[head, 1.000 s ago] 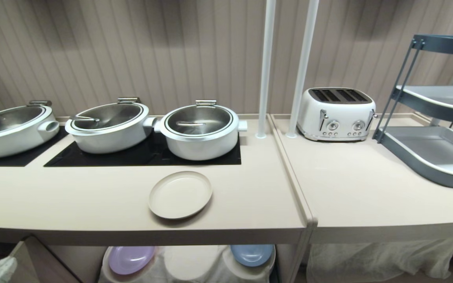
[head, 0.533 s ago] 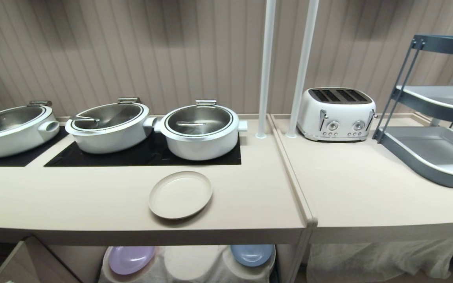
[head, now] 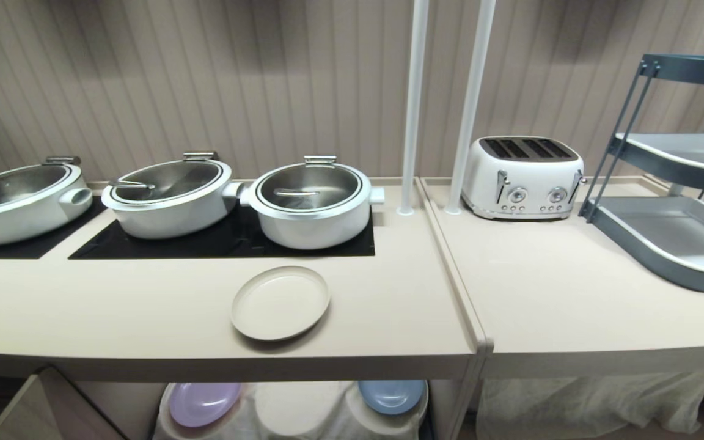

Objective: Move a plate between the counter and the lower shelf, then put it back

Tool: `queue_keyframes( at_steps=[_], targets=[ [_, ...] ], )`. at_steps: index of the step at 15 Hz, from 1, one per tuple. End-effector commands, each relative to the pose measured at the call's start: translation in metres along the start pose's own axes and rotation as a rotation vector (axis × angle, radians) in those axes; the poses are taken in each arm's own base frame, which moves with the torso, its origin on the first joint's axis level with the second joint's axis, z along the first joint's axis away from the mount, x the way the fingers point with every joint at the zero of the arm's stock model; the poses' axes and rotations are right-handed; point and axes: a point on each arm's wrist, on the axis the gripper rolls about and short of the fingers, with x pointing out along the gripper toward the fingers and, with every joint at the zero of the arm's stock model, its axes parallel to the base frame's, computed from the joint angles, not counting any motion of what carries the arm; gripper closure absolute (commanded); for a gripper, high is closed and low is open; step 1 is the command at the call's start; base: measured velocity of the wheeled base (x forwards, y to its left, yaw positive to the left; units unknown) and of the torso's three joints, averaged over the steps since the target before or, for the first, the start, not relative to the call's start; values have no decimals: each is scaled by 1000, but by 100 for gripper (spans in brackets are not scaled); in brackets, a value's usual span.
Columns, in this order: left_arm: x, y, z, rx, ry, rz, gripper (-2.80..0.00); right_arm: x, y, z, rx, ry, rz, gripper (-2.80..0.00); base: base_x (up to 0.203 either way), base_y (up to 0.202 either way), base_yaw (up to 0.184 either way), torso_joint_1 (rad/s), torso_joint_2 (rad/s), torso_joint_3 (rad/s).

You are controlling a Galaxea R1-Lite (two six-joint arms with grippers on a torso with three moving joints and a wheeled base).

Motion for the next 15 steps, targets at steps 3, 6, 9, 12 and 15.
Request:
queue_keyframes(
  at_steps=[3, 6, 9, 12, 15],
  targets=[
    [-3, 0, -1, 33, -38, 1, 0, 0, 0, 0, 1, 1, 0, 0, 0, 0, 0, 0, 0, 0],
    [-3, 0, -1, 89, -40, -7, 0, 0, 0, 0, 1, -1, 0, 0, 0, 0, 0, 0, 0, 0],
    [-3, 0, -1, 99, -40, -7, 0, 0, 0, 0, 1, 1, 0, 0, 0, 0, 0, 0, 0, 0],
    [-3, 0, -1, 92, -40, -4, 0, 0, 0, 0, 1, 1, 0, 0, 0, 0, 0, 0, 0, 0],
    [-3, 0, -1, 86, -38, -3, 0, 0, 0, 0, 1, 1, 0, 0, 0, 0, 0, 0, 0, 0]
  ],
)
